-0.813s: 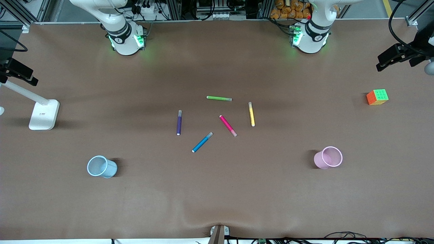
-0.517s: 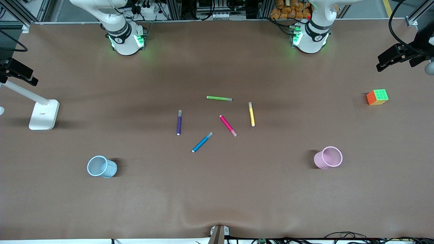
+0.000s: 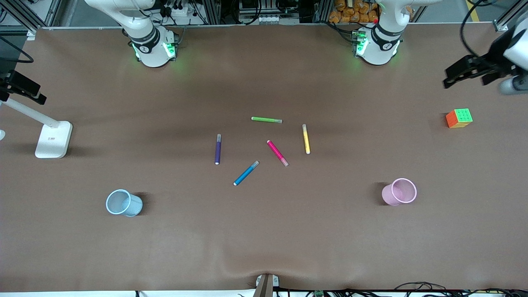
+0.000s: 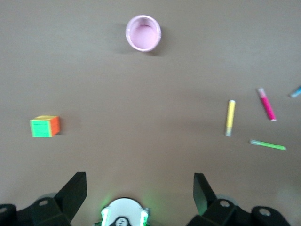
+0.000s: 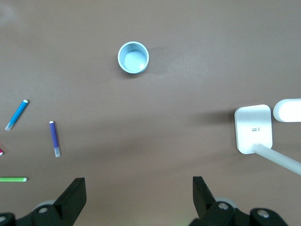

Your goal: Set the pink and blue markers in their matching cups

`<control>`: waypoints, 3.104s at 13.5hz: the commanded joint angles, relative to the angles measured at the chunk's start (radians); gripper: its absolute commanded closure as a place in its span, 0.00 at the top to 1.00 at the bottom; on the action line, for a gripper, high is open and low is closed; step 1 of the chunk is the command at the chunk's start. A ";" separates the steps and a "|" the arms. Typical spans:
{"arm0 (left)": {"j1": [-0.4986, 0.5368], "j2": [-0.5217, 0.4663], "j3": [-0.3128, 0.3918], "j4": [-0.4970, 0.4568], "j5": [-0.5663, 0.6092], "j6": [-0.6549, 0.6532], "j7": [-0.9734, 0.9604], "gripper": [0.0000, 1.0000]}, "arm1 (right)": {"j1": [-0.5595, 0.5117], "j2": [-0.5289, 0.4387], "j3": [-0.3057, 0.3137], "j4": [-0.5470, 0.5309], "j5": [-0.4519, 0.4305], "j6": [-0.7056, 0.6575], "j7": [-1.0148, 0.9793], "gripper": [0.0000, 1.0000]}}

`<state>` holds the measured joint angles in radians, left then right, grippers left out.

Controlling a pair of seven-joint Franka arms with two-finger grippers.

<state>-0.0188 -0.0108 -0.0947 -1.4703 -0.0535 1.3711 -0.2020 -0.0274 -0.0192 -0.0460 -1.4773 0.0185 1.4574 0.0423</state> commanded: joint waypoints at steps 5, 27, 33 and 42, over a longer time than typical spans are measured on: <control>-0.082 0.123 -0.106 -0.033 -0.031 0.095 -0.210 1.00 | -0.008 0.001 0.003 0.006 -0.009 0.000 -0.006 1.00; -0.510 0.635 -0.103 -0.148 0.081 0.850 -1.014 1.00 | -0.006 0.002 0.003 0.006 -0.009 0.000 -0.006 1.00; -0.540 0.739 -0.097 -0.137 0.142 0.988 -1.159 0.86 | -0.003 0.004 0.003 0.006 -0.014 0.000 -0.004 1.00; -0.512 0.778 -0.097 -0.136 0.162 1.034 -1.149 0.59 | -0.003 0.007 0.003 0.006 -0.015 0.001 -0.004 1.00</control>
<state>-0.5414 0.7437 -0.1906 -1.6244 0.0880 2.3844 -1.3384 -0.0284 -0.0158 -0.0476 -1.4776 0.0168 1.4574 0.0424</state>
